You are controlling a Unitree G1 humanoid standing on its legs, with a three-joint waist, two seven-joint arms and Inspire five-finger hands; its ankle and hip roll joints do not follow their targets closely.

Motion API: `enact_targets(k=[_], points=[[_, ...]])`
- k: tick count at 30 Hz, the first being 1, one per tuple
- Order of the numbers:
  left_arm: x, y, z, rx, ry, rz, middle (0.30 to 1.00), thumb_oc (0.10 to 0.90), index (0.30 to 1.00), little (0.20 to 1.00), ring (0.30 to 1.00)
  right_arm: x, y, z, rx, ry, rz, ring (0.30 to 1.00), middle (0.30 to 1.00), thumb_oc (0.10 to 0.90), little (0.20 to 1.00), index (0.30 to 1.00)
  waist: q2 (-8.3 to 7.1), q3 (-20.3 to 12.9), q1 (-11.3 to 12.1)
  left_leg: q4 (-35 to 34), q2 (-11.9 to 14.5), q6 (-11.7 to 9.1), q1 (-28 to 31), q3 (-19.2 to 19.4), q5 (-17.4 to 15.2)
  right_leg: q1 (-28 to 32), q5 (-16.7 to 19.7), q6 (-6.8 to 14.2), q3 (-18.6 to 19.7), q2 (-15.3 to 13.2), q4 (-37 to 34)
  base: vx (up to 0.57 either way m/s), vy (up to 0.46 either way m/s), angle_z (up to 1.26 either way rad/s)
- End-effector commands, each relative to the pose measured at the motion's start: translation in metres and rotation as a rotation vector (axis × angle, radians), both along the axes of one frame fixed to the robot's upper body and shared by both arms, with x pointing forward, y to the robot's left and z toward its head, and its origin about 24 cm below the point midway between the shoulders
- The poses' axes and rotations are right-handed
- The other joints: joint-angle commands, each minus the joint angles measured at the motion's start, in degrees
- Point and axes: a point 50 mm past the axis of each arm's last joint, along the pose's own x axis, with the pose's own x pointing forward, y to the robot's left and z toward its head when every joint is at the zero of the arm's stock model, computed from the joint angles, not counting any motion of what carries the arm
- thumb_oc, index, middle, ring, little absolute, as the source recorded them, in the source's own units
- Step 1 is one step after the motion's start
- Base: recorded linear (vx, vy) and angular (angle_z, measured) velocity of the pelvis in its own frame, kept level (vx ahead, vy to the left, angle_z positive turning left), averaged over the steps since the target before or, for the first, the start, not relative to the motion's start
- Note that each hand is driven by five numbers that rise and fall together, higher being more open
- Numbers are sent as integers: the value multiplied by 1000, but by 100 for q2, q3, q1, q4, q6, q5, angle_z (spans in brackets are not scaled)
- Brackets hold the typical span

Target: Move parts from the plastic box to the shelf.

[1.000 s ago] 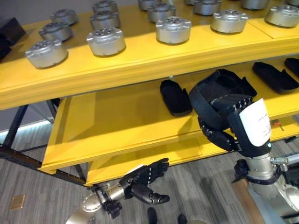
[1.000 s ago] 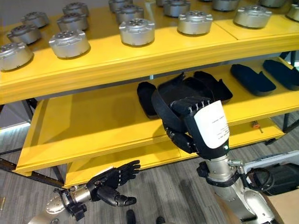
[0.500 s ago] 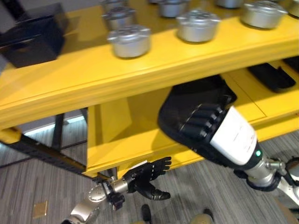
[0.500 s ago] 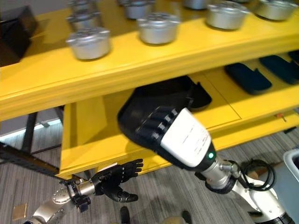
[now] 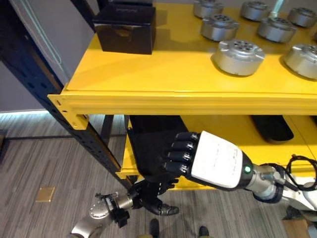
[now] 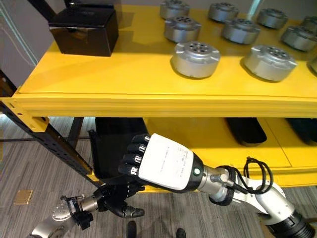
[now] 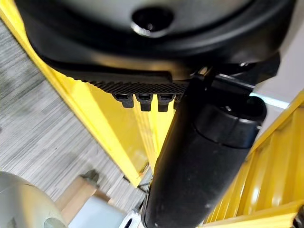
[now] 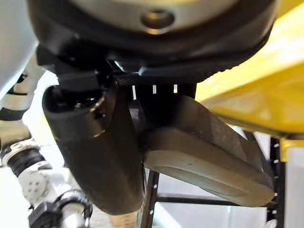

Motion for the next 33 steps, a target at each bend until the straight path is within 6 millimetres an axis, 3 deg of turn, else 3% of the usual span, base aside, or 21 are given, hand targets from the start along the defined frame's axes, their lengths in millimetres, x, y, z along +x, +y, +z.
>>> enact_targets(k=[1, 4, 6, 9, 10, 12, 17, 23, 28, 33], points=[[9, -5, 31, -109, -185, -58, 1000, 900, 1000, 1000, 1000, 14, 0, 31, 137, -44, -31, 300, 300, 400, 300, 300, 166, -349, 131, -25, 620, -194, 362, 611, -913, -256, -543, 43, -79, 56, 474, 14, 44, 3], [6, -2, 29, -108, -181, -64, 1000, 900, 1000, 1000, 1000, 22, -2, 23, 110, -12, -72, 300, 300, 400, 300, 300, 176, -300, 211, -19, 582, -119, 364, 639, -903, -343, -639, -34, -240, 100, 951, 1, 30, 1], [6, -1, 30, -104, -185, -51, 1000, 900, 1000, 1000, 1000, 25, -2, 17, 80, 6, -89, 300, 300, 400, 300, 300, 179, -236, 196, -24, 573, -67, 397, 613, -910, -548, -643, -46, -140, 199, 1222, 14, -41, -7], [7, 1, 31, -94, -191, -44, 1000, 900, 1000, 1000, 1000, 30, -6, 11, 49, 31, -137, 300, 300, 400, 300, 300, 153, -194, 96, -25, 587, -133, 427, 466, -943, -651, -510, -8, 211, 422, 720, 75, -239, -8], [11, 2, 34, -80, -201, -45, 1000, 900, 1000, 1000, 1000, 41, -7, 12, 40, 48, -175, 300, 300, 400, 300, 300, 138, -144, 32, -25, 642, -166, 482, 366, -984, -785, -414, 31, 510, 552, 589, 52, -304, 2], [14, 2, 36, -86, -203, -44, 1000, 900, 1000, 1000, 1000, 44, -13, 10, 38, 64, -205, 300, 300, 400, 300, 300, 124, -151, 5, -25, 689, -198, 459, 272, -959, -730, -458, 18, 616, 637, 500, 60, -328, 44], [12, 0, 35, -122, -200, 6, 1000, 900, 1000, 1000, 1000, 54, -21, 4, -45, 119, -248, 300, 300, 400, 300, 300, 109, -181, 24, -25, 963, -453, 578, 307, -827, -320, -750, -280, 392, 790, 293, 96, -233, 38], [8, 2, 32, -131, -198, 43, 1000, 900, 1000, 1000, 1000, 57, -22, 2, -110, 139, -255, 300, 300, 400, 300, 300, 106, -185, 69, -8, 1190, -608, 643, 296, -706, -161, -902, -464, 255, 930, 276, 69, -155, 0], [8, 2, 30, -141, -203, 50, 1000, 900, 1000, 1000, 1000, 71, -38, -9, -154, 172, -384, 300, 300, 400, 300, 300, 83, -78, 81, 504, 1347, -683, 420, 217, -676, -192, -1082, -688, 199, 1036, 556, 29, -141, 2], [9, -5, 29, -155, -189, -2, 1000, 900, 1000, 1000, 1000, 74, -65, -25, -151, 204, -563, 300, 300, 400, 300, 300, 133, -52, -140, 916, 1336, -674, 173, 876, -746, -221, -1142, -757, -155, 1032, 684, -10, -49, 28]])
